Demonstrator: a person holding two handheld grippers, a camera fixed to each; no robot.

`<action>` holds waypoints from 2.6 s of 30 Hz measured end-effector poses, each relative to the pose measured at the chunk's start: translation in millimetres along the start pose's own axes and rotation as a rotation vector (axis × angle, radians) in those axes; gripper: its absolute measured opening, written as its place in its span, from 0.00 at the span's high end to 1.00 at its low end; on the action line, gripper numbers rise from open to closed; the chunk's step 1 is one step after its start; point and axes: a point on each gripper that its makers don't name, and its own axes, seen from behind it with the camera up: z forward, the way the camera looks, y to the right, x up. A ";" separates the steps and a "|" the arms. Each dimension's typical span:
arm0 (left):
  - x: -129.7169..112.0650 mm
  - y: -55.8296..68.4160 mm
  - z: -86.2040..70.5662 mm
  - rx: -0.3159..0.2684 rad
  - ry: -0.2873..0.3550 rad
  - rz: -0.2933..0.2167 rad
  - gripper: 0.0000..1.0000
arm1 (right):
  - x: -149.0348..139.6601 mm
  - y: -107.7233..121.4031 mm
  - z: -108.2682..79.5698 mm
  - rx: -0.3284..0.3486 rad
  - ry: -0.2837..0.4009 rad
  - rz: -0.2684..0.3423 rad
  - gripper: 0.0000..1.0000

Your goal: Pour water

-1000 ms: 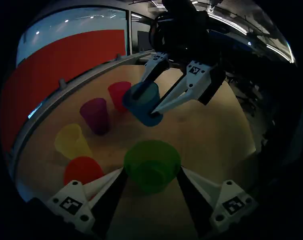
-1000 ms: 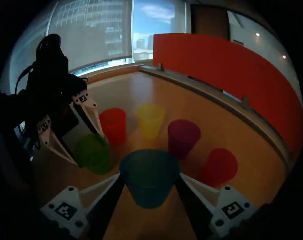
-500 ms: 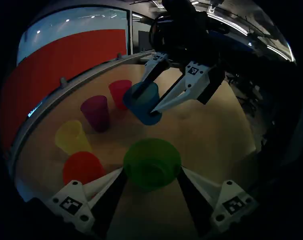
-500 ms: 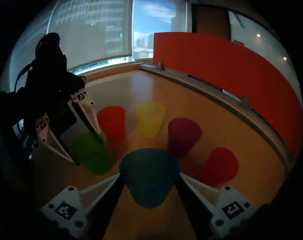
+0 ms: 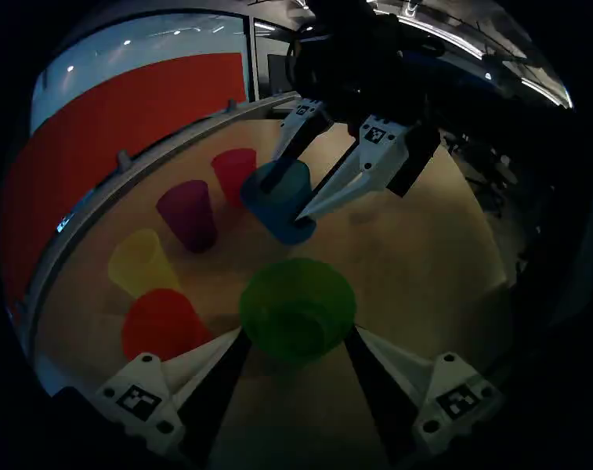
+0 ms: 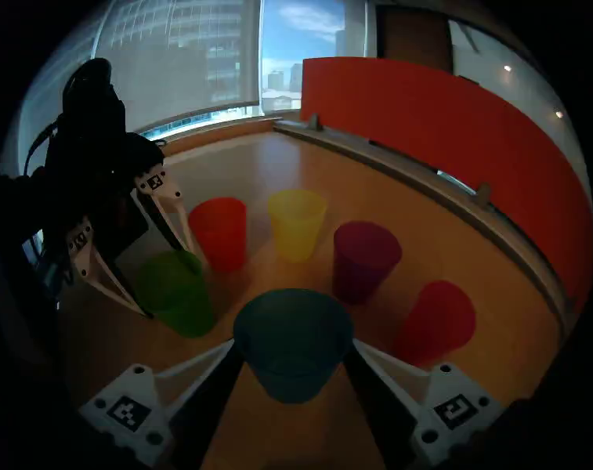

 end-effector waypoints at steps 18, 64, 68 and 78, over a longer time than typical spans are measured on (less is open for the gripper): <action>-16.2 2.6 -8.5 0.001 -0.030 -0.030 0.15 | -14.9 -1.2 7.6 -0.012 -0.016 0.017 0.10; -25.3 -14.6 -109.8 0.274 0.122 -0.217 0.15 | -62.0 -4.4 -91.7 -0.187 0.052 0.159 0.03; -24.9 -18.8 -119.1 0.322 0.144 -0.228 0.15 | -61.5 1.6 -98.6 -0.224 0.073 0.174 0.03; -16.2 -46.4 -151.7 0.495 0.249 -0.259 0.15 | -39.2 23.4 -124.4 -0.369 0.222 0.241 0.02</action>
